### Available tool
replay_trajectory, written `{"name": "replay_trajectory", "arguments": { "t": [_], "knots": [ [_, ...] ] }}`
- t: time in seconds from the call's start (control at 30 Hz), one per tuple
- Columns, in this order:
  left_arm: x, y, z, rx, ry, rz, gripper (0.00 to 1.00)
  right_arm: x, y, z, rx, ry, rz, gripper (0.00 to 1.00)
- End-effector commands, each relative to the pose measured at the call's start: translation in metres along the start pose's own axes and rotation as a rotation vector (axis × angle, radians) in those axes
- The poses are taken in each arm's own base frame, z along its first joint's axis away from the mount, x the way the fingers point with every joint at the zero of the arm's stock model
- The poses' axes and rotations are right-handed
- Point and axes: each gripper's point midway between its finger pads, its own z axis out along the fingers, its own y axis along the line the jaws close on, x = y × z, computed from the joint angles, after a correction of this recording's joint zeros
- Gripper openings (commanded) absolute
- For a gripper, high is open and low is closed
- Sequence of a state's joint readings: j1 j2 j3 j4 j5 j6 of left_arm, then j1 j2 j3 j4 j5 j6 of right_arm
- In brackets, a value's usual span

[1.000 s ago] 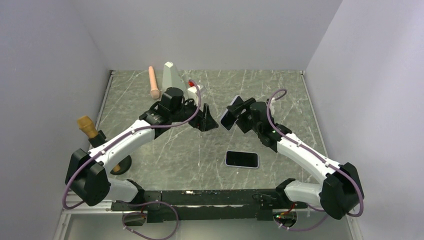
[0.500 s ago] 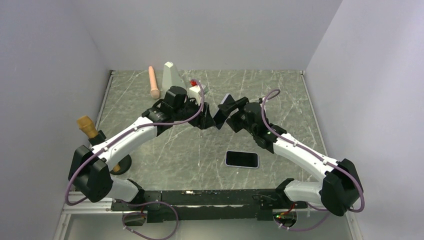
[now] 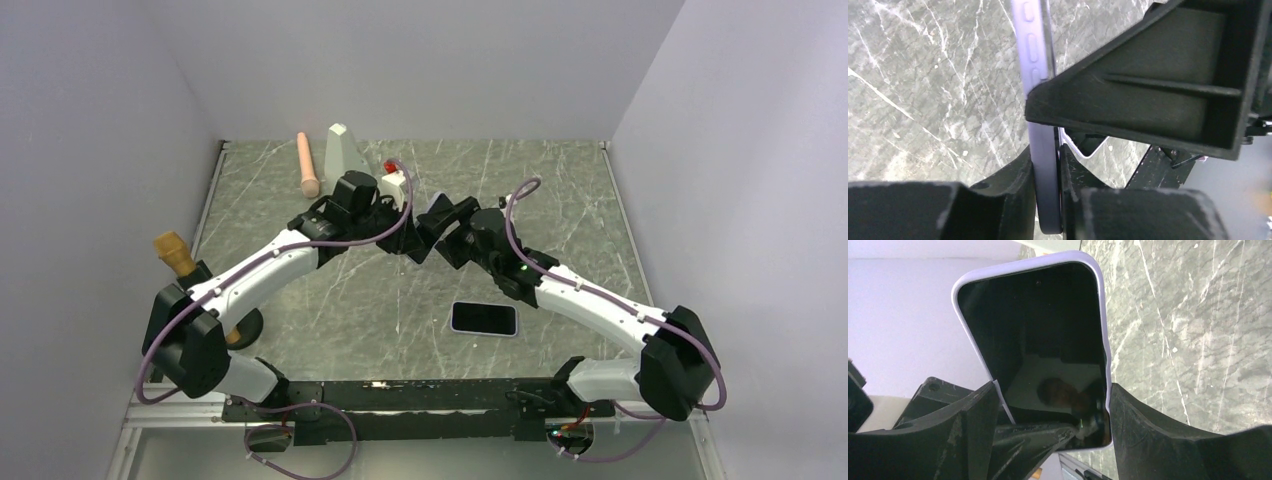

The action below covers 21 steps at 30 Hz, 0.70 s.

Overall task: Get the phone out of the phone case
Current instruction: Pick up the phone at the center of the board.

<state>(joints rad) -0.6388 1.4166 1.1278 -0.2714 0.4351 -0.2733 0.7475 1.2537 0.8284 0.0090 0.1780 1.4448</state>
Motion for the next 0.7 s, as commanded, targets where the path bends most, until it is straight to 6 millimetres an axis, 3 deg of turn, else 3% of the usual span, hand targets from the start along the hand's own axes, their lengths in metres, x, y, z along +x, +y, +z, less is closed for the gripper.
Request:
{"name": "replay_trajectory", "arguments": {
  "t": [0.0, 0.03, 0.1, 0.13, 0.3, 0.47, 0.67],
  "knots": [
    [-0.019, -0.016, -0.003, 0.066, -0.032, 0.058, 0.16, -0.003, 0.063, -0.011, -0.194, -0.008, -0.013, 0.09],
    [-0.019, -0.019, -0.004, 0.080, -0.033, 0.064, 0.10, -0.003, 0.062, -0.013, -0.209, -0.011, -0.087, 0.31],
    [-0.019, -0.024, -0.007, 0.102, -0.042, 0.074, 0.01, -0.007, 0.059, -0.019, -0.224, -0.027, -0.205, 0.89],
    [-0.021, -0.026, -0.008, 0.109, -0.049, 0.082, 0.00, -0.011, 0.054, -0.022, -0.211, -0.036, -0.256, 0.98],
    [-0.029, -0.044, -0.020, 0.191, -0.081, 0.120, 0.00, -0.042, 0.028, -0.046, -0.169, -0.044, -0.483, 1.00],
    [-0.030, -0.064, -0.029, 0.303, -0.084, 0.152, 0.00, -0.085, 0.012, -0.084, -0.122, -0.079, -0.726, 1.00],
    [-0.028, -0.084, -0.037, 0.434, -0.065, 0.182, 0.00, -0.075, 0.032, -0.118, -0.377, 0.098, -0.884, 1.00]
  ]
}}
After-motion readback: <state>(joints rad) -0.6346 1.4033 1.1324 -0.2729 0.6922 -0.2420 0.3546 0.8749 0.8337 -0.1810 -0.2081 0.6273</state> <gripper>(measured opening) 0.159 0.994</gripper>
